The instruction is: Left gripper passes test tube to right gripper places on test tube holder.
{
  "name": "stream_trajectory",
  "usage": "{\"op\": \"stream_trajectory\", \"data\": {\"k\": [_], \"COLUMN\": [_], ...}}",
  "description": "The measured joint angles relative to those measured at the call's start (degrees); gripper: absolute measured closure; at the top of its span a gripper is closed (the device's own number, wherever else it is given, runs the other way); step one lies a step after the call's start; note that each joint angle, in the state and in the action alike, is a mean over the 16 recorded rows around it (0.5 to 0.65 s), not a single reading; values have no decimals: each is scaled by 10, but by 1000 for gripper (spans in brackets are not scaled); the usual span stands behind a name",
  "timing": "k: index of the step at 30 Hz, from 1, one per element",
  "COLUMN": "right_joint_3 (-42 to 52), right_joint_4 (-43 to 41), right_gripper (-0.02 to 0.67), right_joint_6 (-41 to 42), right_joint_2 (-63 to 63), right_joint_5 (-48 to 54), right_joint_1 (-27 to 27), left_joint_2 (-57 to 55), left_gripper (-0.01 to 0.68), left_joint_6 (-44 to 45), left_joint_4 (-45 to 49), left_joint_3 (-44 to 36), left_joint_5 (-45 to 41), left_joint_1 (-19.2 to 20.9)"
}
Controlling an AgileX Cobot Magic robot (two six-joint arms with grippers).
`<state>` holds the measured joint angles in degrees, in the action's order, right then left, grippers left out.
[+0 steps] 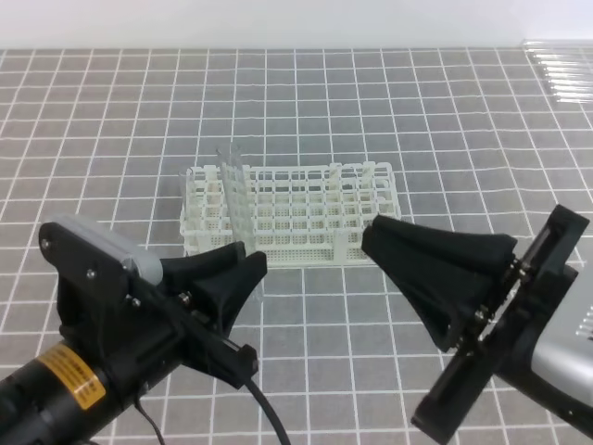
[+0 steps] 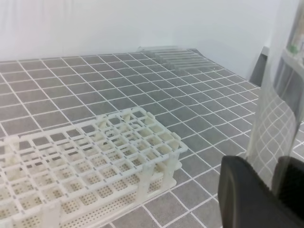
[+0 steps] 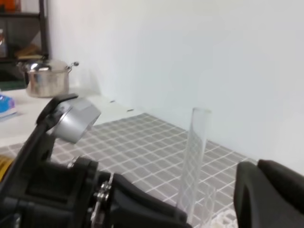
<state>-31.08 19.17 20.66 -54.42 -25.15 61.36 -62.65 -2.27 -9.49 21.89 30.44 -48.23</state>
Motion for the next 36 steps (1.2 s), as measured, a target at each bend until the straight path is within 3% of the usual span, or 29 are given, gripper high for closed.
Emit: {"op": "stream_trajectory", "data": {"k": [18, 36], "right_joint_3": [-86, -155], "right_joint_4": [1, 54], "right_gripper": [266, 239], "right_joint_6": [-39, -36], "right_joint_2": [-108, -215], "right_joint_5": [20, 3], "right_joint_1": [3, -11], "left_joint_2": [-24, -27], "left_gripper": [668, 651], "left_joint_6": [17, 7], "left_joint_4": [-1, 3], "left_joint_3": [-10, -10], "left_joint_5": [12, 10], "left_joint_1": [0, -1]}}
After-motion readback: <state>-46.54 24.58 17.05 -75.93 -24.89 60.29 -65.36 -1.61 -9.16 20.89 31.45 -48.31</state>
